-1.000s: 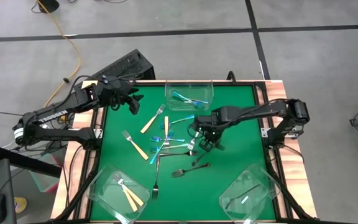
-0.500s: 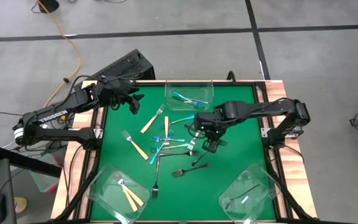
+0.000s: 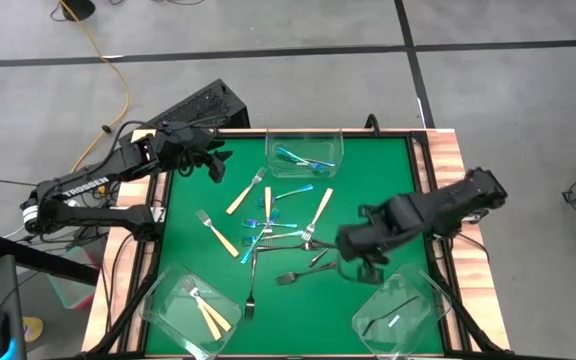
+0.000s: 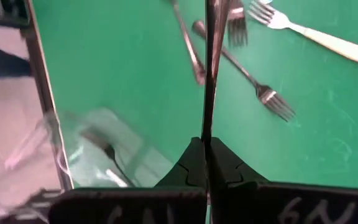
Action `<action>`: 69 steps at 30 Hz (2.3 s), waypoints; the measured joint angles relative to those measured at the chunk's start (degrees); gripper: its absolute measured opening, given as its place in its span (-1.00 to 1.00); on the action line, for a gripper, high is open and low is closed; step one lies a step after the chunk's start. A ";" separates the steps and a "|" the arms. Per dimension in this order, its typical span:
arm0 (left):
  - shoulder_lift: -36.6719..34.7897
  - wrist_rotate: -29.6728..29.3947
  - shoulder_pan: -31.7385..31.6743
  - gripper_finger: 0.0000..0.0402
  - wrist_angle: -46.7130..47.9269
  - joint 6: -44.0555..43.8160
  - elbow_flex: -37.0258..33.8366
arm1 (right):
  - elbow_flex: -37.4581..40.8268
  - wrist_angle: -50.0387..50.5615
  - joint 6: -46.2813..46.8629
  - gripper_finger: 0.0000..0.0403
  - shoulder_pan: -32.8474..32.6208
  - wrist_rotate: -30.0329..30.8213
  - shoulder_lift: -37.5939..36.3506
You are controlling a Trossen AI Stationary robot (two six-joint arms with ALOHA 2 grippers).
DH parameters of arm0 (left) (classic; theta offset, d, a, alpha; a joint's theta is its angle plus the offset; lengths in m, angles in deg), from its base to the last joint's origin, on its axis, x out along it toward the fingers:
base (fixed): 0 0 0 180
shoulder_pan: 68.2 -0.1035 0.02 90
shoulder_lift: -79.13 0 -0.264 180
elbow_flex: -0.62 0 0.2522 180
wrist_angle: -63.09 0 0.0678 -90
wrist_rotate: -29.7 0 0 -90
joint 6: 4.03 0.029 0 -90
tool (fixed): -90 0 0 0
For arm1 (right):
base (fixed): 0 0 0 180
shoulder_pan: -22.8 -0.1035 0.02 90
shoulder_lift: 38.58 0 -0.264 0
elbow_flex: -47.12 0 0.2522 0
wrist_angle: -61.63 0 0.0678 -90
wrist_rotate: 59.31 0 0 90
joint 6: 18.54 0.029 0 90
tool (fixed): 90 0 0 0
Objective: Sort silverware by color (type)
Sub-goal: Put the black fork into the bottom right transparent bin
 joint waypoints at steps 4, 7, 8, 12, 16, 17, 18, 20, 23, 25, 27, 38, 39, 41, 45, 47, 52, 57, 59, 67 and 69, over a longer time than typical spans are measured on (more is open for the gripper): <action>0.00 -0.01 0.00 -0.12 0.00 -3.37 0.00 | 0.69 2.44 3.36 -0.97 -6.14 3.23 -2.10; 0.00 -0.07 0.00 -0.12 0.01 -6.31 0.00 | 1.84 2.37 7.30 -0.97 -10.78 4.95 -4.53; 0.00 -0.09 0.00 -0.12 0.01 -7.11 0.00 | 2.32 2.35 8.73 -0.97 -12.52 5.56 -5.26; 0.00 -0.12 0.00 -0.12 0.02 -9.51 0.00 | 3.52 2.45 12.85 -0.97 -19.10 6.00 -7.34; 0.00 -0.14 0.00 -0.12 0.03 -9.82 0.00 | 4.35 2.43 15.39 -0.97 -25.25 6.90 -7.96; 0.00 -0.14 0.00 -0.12 0.02 -9.82 0.00 | 4.68 2.38 16.00 -0.97 -26.67 6.91 -7.96; 0.00 -0.16 0.00 -0.12 0.02 -9.85 0.00 | 5.22 2.37 16.69 -0.97 -27.90 6.89 -7.96; 0.00 -0.20 0.00 -0.12 0.03 -10.19 0.00 | 6.66 2.19 18.39 -0.97 -30.43 6.83 -7.96; 0.00 -0.25 0.00 -0.12 0.02 -10.94 0.00 | 9.25 1.43 21.33 -0.96 -33.76 6.84 -7.94; 0.00 -0.25 0.00 -0.12 0.03 -11.02 0.00 | 11.23 0.45 23.31 -0.96 -35.49 6.78 -7.94; 0.00 -0.25 0.00 -0.12 0.04 -11.02 0.00 | 13.28 -0.59 24.86 -0.96 -37.24 6.76 -7.92; 0.00 -4.28 0.02 -0.12 0.04 -12.91 0.00 | 25.46 -15.40 24.44 -0.96 -41.29 5.95 -7.92; 0.00 -4.67 0.02 -0.12 0.04 -12.92 0.00 | 26.48 -17.15 24.01 -0.96 -41.29 5.62 -7.92; 0.00 -5.01 0.02 -0.12 0.04 -12.95 0.00 | 28.39 -20.42 22.73 -0.96 -41.27 4.59 -7.92; 0.00 -5.06 0.02 -0.12 0.07 -12.95 0.00 | 31.67 -24.79 21.15 -0.96 -41.01 3.12 -7.90; 0.00 -5.06 0.02 -0.12 0.07 -12.95 0.00 | 33.32 -26.68 20.87 -0.96 -40.68 1.96 -7.90; 0.00 -5.14 0.02 -0.12 0.11 -12.95 0.00 | 36.67 -31.72 18.70 -0.96 -40.37 0.04 -7.90; 0.00 -5.15 0.02 -0.12 0.20 -12.95 0.00 | 39.24 -35.46 17.51 -0.96 -40.38 -1.01 -7.90; 0.00 -5.16 0.02 -0.12 0.24 -12.95 0.00 | 40.38 -36.63 17.53 -0.96 -40.38 -1.03 -7.90; 0.00 -5.19 0.02 -0.12 0.28 -12.94 0.00 | 43.13 -39.06 15.34 -0.96 -40.38 -1.85 -7.90; 0.00 -5.19 0.02 -0.12 0.28 -12.95 0.00 | 44.23 -41.00 14.64 -0.96 -40.35 -3.26 -7.90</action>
